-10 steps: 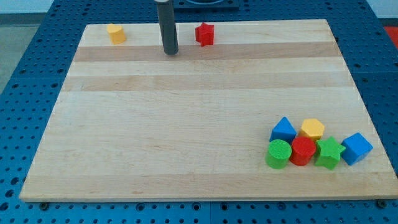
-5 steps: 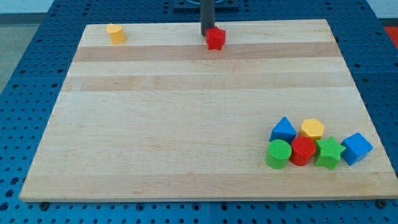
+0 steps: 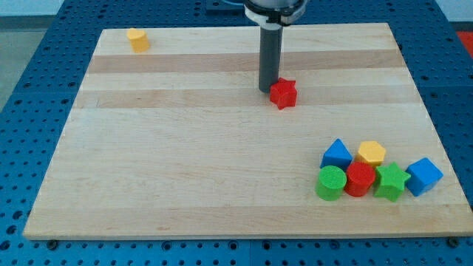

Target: Push the red star closer to the group of locks

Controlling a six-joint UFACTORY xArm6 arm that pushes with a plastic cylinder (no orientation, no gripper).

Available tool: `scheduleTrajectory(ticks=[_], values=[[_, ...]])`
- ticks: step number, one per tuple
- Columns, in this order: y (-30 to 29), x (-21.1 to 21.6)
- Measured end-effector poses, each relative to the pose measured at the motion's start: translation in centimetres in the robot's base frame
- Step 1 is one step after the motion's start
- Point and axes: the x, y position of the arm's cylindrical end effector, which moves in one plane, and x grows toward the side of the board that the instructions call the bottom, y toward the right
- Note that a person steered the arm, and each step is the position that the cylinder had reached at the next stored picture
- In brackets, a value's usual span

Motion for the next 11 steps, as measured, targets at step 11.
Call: scheduleTrajectory(ticks=[11], values=[[16.4,2.1]])
